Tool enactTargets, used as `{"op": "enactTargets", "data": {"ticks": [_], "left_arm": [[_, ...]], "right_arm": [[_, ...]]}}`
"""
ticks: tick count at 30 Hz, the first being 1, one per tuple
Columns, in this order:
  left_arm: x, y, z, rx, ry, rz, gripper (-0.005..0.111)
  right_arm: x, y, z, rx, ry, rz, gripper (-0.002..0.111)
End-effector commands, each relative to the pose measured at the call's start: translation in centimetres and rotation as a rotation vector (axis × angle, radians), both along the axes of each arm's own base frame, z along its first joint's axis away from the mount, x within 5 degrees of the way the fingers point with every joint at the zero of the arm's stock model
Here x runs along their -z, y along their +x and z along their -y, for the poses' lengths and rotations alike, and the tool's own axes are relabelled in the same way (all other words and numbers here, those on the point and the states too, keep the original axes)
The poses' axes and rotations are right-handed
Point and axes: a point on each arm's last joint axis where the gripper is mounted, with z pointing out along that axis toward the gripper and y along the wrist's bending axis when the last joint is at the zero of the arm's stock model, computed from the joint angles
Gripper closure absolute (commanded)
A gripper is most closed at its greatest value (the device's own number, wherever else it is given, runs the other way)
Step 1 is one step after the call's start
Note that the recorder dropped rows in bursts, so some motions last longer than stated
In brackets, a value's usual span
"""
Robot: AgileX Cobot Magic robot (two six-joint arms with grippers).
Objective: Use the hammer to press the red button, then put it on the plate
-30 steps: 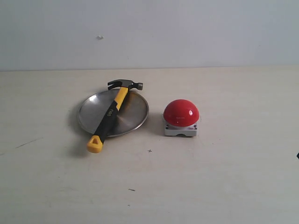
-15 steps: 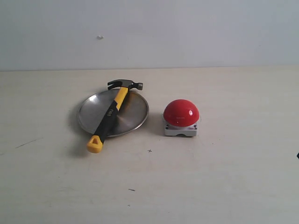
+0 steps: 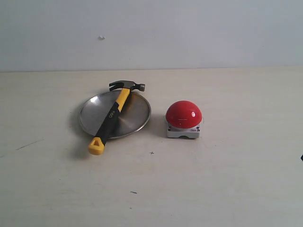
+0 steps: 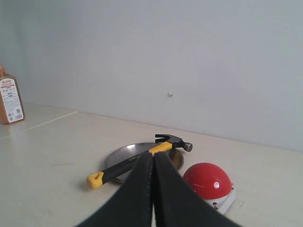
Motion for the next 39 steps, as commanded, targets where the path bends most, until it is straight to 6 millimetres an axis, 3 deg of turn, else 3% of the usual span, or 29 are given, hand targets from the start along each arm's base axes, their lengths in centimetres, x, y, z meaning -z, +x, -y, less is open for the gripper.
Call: {"op": "enactTargets", "data": {"ticks": [1, 21, 25, 26, 28, 31, 39], "left_arm": [[0.8, -0.1, -0.4, -0.078, -0.004, -0.077, 0.107], [1.0, -0.2, -0.6, -0.110, -0.004, -0.100, 0.107], [1.0, -0.2, -0.6, -0.110, -0.004, -0.100, 0.107], [1.0, -0.2, -0.6, -0.110, -0.004, -0.100, 0.107], [1.0, -0.2, -0.6, -0.110, -0.004, -0.100, 0.107], [1.0, -0.2, -0.6, -0.110, -0.004, -0.100, 0.107], [1.0, -0.2, -0.6, -0.110, -0.004, -0.100, 0.107]], "right_arm": [[0.2, 0.0, 0.0, 0.002, -0.002, -0.003, 0.108], [0.2, 0.1, 0.1, 0.013, -0.005, -0.004, 0.108], [0.4, 0.5, 1.2, 0.145, -0.029, -0.015, 0.108], [0.7, 0.8, 2.2, 0.258, 0.009, -0.068, 0.108], [1.8, 0.8, 2.8, 0.320, -0.047, -0.184, 0.108], [2.2, 0.6, 2.1, 0.236, -0.175, -0.175, 0.108], [1.7, 0.6, 1.8, 0.209, -0.078, -0.159, 0.108]]}}
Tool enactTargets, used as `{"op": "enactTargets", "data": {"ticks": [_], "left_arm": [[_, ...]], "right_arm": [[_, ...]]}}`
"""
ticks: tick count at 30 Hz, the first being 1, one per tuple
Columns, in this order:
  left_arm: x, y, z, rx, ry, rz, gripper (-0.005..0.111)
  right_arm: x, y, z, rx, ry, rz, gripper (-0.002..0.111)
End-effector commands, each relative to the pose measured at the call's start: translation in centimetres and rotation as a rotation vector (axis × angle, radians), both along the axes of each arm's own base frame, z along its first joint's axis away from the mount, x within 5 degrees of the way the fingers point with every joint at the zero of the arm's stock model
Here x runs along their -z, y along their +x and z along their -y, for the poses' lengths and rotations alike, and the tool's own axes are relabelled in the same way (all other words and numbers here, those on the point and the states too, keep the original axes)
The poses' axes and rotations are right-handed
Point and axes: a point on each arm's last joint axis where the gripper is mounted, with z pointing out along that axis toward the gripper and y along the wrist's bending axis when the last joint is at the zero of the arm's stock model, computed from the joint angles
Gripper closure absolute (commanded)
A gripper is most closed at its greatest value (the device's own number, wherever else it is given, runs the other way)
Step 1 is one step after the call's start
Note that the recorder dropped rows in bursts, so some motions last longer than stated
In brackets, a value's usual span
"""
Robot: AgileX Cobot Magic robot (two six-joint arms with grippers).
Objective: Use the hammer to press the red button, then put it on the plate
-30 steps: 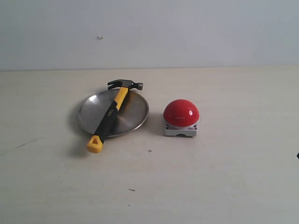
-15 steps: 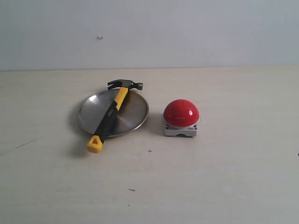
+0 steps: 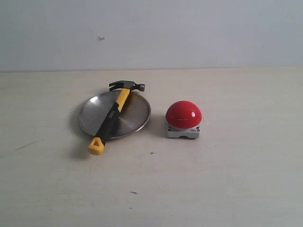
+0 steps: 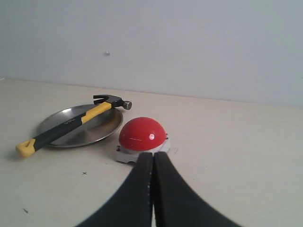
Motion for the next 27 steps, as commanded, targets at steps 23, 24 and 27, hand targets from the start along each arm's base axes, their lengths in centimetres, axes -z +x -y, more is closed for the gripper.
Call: {"op": "enactTargets", "data": {"ticks": [23, 24, 27], "left_arm": [[0.1, 0.0, 0.0, -0.004, -0.010, 0.004, 0.107], [0.1, 0.0, 0.0, -0.004, -0.010, 0.004, 0.107], [0.1, 0.0, 0.0, -0.004, -0.010, 0.004, 0.107]], "right_arm": [[1.5, -0.6, 2.1, 0.370, -0.057, -0.125, 0.108], [1.5, -0.6, 2.1, 0.370, -0.057, -0.125, 0.108], [1.5, -0.6, 2.1, 0.370, -0.057, -0.125, 0.108]]}}
